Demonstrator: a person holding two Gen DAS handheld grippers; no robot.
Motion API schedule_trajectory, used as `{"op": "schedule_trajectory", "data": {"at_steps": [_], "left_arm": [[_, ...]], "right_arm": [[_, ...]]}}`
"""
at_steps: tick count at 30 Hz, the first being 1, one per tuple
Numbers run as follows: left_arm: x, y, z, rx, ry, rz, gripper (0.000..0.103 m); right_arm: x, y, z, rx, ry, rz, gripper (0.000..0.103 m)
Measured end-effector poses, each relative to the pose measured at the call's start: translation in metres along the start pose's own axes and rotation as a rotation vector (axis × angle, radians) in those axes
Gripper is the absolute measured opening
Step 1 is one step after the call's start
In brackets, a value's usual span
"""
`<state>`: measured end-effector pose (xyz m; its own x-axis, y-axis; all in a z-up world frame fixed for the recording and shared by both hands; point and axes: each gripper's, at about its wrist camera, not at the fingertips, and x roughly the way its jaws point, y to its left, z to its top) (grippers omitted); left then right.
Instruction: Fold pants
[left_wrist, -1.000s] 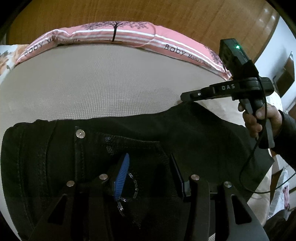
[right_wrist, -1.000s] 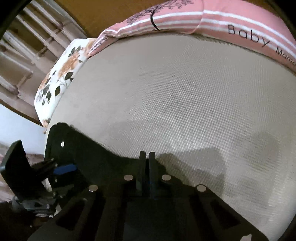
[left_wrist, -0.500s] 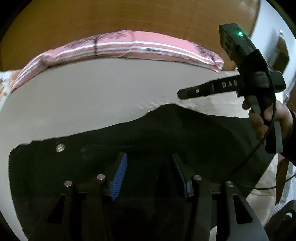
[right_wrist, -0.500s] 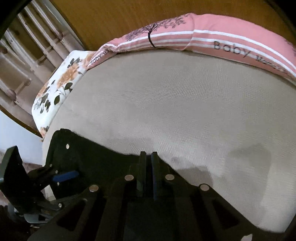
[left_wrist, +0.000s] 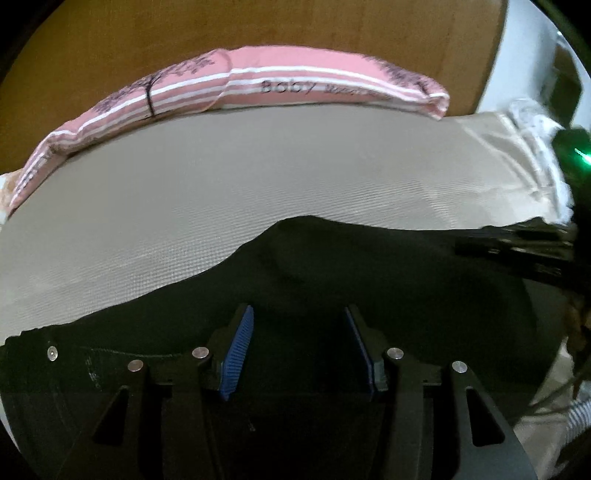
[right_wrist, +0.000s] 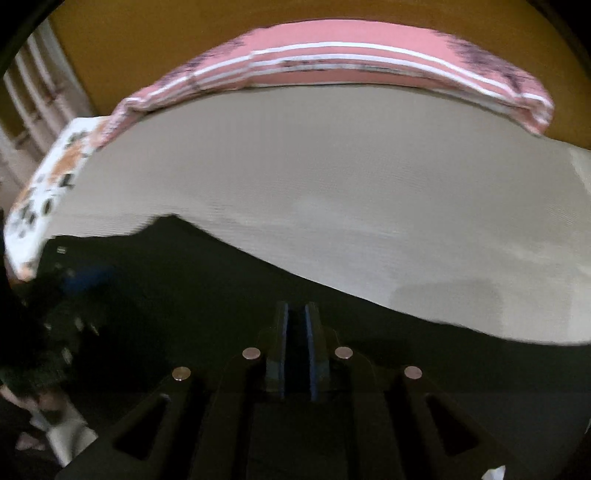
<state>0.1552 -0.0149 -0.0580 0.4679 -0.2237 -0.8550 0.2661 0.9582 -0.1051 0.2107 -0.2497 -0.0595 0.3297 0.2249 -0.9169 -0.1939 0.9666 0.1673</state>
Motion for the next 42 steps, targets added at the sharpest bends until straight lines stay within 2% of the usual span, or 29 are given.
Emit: {"op": "schedule_trajectory", "data": {"at_steps": [7, 9, 12, 22, 25, 27, 30, 36, 40, 42], "left_arm": [[0.013, -0.017, -0.004, 0.042, 0.023, 0.137, 0.051], [0.012, -0.018, -0.005, 0.036, 0.027, 0.148, 0.052], [0.012, -0.018, -0.005, 0.022, 0.037, 0.157, 0.052], [0.015, -0.026, -0.005, -0.004, 0.042, 0.215, 0.054], [0.015, -0.028, -0.007, -0.014, 0.04, 0.23, 0.058], [0.015, -0.029, -0.008, -0.018, 0.039, 0.235, 0.064], [0.014, -0.03, -0.01, -0.025, 0.05, 0.232, 0.075], [0.004, -0.04, -0.014, -0.019, 0.057, 0.179, 0.076], [-0.012, -0.059, -0.017, 0.002, 0.029, 0.087, 0.076], [-0.018, -0.074, -0.017, 0.044, 0.023, 0.043, 0.076]], "right_arm": [[-0.02, -0.061, -0.027, 0.141, -0.027, -0.063, 0.014], [-0.028, -0.079, -0.036, 0.177, -0.032, -0.088, 0.014], [-0.038, -0.105, -0.052, 0.231, -0.032, -0.136, 0.021], [-0.088, -0.174, -0.121, 0.438, -0.055, -0.195, 0.021], [-0.101, -0.183, -0.138, 0.482, -0.062, -0.2, 0.024], [-0.108, -0.187, -0.149, 0.517, -0.072, -0.193, 0.025], [-0.115, -0.192, -0.163, 0.56, -0.088, -0.178, 0.027], [-0.131, -0.198, -0.188, 0.653, -0.128, -0.141, 0.028], [-0.138, -0.205, -0.201, 0.696, -0.144, -0.124, 0.028], [-0.142, -0.21, -0.209, 0.723, -0.146, -0.117, 0.028]]}}
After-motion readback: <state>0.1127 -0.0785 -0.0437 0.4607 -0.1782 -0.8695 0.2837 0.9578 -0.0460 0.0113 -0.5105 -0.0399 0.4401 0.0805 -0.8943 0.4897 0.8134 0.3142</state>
